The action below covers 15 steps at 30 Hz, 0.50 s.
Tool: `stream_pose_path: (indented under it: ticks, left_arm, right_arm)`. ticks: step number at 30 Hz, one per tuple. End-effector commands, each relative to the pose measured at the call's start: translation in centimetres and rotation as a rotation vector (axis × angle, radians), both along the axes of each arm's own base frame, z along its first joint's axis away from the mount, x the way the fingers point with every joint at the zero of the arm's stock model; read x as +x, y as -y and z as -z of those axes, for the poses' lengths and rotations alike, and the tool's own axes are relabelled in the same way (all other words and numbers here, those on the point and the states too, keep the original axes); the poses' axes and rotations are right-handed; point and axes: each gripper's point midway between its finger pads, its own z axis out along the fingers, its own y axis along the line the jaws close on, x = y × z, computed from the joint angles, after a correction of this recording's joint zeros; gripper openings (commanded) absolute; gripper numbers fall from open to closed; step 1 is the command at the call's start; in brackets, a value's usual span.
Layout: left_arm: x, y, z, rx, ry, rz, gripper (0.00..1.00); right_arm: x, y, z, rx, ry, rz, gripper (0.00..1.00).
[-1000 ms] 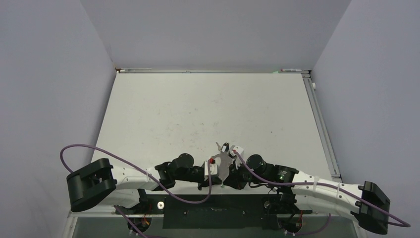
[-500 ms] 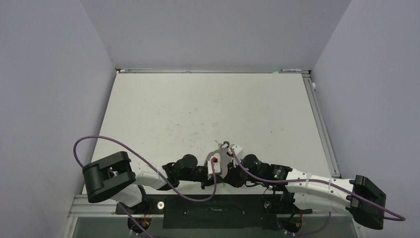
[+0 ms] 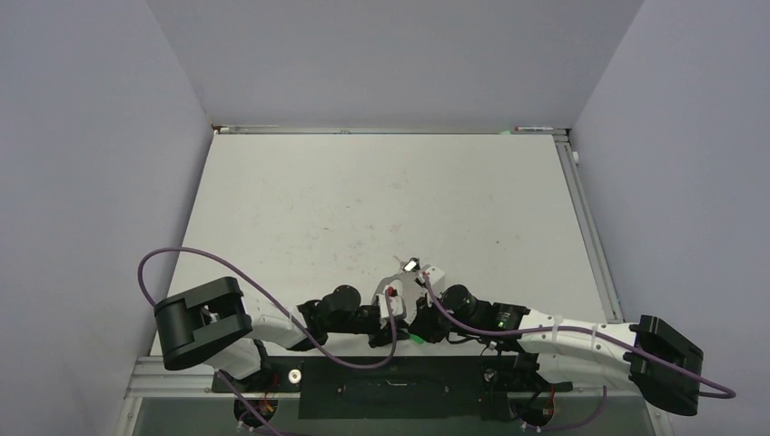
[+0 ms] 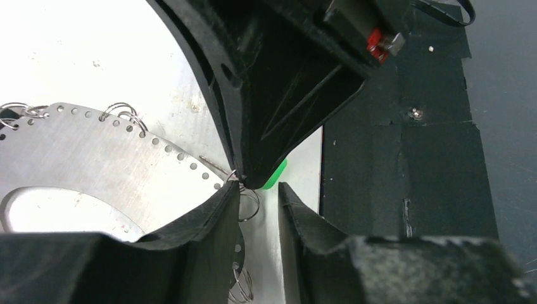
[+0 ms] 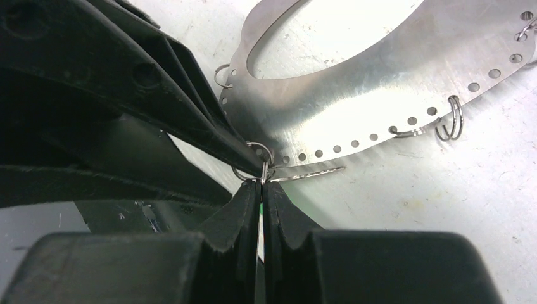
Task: Put the keys on the keyring
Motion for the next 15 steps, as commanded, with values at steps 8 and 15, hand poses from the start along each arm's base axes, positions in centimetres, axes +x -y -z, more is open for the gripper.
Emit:
stream_pose_path:
  ticks: [8,15]
  left_arm:
    - [1.1,-0.5,-3.7,-0.102,-0.023,-0.123,0.44]
    - [2.0,-2.9,-3.3,-0.062,-0.064,-0.259,0.46]
  right_arm:
    - [0.2,-1.8,-0.7,0.069,0.006,-0.006,0.05]
    - [0.3,-1.9,-0.3,0.061,0.002,-0.005,0.05]
